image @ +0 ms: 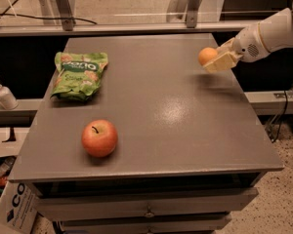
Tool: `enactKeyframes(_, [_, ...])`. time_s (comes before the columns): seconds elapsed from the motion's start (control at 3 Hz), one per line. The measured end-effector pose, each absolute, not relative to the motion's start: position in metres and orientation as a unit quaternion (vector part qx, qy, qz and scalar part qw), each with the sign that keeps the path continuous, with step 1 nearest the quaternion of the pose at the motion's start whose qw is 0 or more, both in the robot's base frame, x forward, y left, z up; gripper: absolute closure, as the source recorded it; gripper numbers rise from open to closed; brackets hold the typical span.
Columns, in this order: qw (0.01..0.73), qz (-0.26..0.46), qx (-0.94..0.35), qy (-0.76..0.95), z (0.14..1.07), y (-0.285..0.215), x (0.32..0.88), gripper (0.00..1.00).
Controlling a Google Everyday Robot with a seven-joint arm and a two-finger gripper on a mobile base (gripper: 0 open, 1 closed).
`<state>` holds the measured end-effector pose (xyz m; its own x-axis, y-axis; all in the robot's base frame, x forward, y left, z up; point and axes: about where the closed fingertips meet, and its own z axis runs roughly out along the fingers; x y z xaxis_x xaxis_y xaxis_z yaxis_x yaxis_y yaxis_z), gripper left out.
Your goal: Move orange near green rice chip bag
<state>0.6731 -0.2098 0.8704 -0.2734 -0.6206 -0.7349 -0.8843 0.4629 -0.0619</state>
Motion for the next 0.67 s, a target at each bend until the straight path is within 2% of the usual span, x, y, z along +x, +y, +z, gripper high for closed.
enactKeyframes(0.67, [0.326,0.187,-0.593,0.712,0.861,-0.098,0.621,1.00])
